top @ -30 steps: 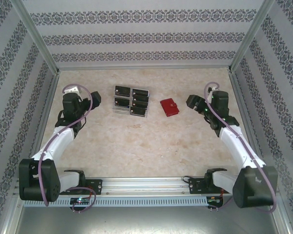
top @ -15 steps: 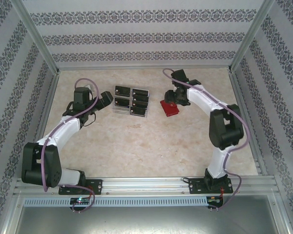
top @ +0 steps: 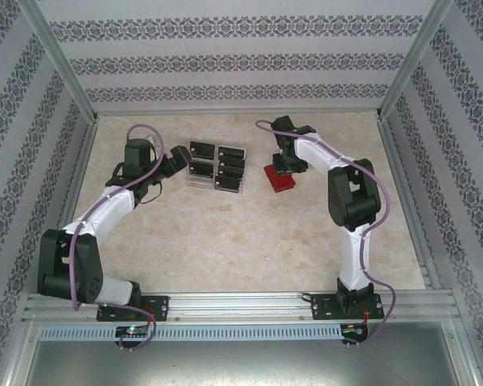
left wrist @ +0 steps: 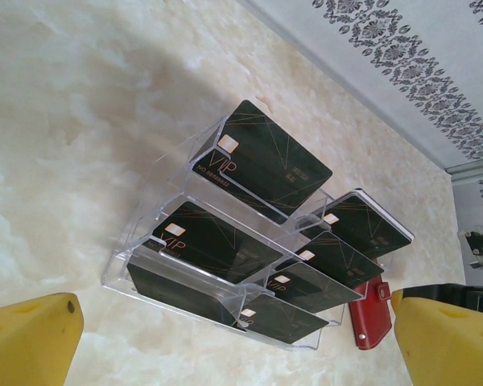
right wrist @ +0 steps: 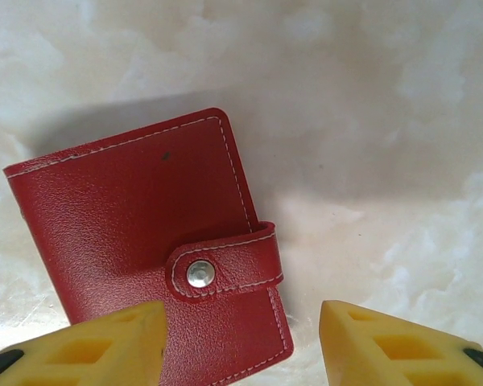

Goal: Put the credit cards into the card holder

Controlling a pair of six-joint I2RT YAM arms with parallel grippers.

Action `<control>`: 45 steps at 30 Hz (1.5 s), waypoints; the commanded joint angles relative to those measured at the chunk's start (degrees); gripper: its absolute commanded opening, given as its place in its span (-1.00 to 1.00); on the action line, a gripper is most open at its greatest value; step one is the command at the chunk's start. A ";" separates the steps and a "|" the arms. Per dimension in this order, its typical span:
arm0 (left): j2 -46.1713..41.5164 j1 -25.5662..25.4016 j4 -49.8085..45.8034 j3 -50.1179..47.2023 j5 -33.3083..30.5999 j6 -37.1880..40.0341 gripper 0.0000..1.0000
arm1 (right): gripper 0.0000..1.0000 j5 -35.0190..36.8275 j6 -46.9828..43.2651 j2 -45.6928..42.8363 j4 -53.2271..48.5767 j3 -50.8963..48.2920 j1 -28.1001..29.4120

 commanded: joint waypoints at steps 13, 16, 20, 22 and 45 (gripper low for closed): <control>1.98 -0.65 -0.56 1.76 1.70 -1.26 1.00 | -0.06 0.93 -0.73 5.03 -2.63 4.92 1.04; 2.08 -0.66 -0.54 1.82 1.63 -1.24 1.00 | -0.15 1.02 -0.77 5.34 -2.73 4.79 0.94; 2.15 -0.65 -0.74 1.83 1.69 -1.28 1.00 | -0.33 0.98 -1.08 5.41 -2.75 4.32 0.88; 2.27 -0.62 -0.73 1.91 1.74 -1.26 1.00 | -0.44 1.01 -1.16 5.30 -2.71 3.97 0.81; 2.85 -0.69 -0.84 2.11 2.37 -1.83 1.00 | -0.10 -1.22 -0.05 0.16 -0.91 1.51 1.77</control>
